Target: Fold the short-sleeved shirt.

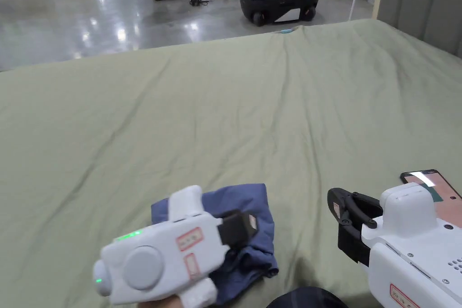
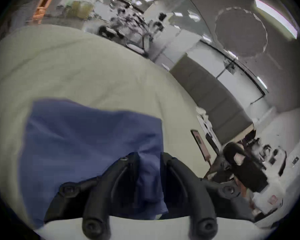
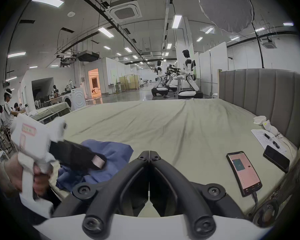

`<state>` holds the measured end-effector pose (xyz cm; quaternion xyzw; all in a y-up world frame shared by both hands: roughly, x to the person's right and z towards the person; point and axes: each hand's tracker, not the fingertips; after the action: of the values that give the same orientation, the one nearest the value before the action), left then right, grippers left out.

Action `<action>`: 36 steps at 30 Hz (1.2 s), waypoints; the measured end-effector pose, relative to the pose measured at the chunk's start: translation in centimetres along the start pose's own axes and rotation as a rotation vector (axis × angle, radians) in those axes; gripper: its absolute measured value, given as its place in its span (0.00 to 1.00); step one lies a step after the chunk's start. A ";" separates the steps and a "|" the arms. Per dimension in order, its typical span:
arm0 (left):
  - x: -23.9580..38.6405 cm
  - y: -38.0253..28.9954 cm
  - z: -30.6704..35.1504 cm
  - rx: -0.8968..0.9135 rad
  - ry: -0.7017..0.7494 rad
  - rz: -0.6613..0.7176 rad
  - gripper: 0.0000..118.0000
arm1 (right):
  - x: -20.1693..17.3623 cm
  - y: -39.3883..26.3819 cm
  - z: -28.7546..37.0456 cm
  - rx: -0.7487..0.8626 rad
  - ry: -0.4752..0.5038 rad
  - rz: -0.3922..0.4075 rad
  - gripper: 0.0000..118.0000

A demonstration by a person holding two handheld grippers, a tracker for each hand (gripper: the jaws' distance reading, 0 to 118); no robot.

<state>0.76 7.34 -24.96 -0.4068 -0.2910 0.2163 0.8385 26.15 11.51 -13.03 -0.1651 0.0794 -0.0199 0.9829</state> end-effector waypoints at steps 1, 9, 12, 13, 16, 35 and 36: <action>0.2 -0.2 -1.1 -0.004 0.034 -0.004 0.23 | 0.1 0.0 0.0 -0.008 0.004 -0.001 0.03; -1.3 0.8 4.6 0.068 -0.025 -0.021 0.23 | 0.9 2.1 -4.3 -0.226 0.191 0.017 0.03; -3.1 1.6 9.6 0.154 -0.018 -0.019 0.34 | -0.3 3.4 -7.9 -0.322 0.391 0.044 0.03; -4.1 1.8 10.9 0.170 -0.014 -0.017 0.66 | -0.7 3.5 -9.8 -0.404 0.490 0.044 0.03; -7.9 1.8 12.9 0.159 0.036 0.020 0.89 | -1.5 2.3 -14.4 -0.573 0.686 0.022 0.03; -14.0 2.5 5.2 -0.090 -0.115 0.289 0.23 | 0.6 0.7 -12.9 -0.563 0.572 -0.041 0.03; -14.4 3.2 6.2 -0.097 -0.096 0.269 0.23 | 0.5 1.1 -12.2 -0.554 0.571 -0.033 0.03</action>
<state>-14.33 4.01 -28.94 -0.4713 -0.2837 0.3315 0.7665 24.66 8.60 -24.91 -0.4132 0.3491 -0.0588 0.8390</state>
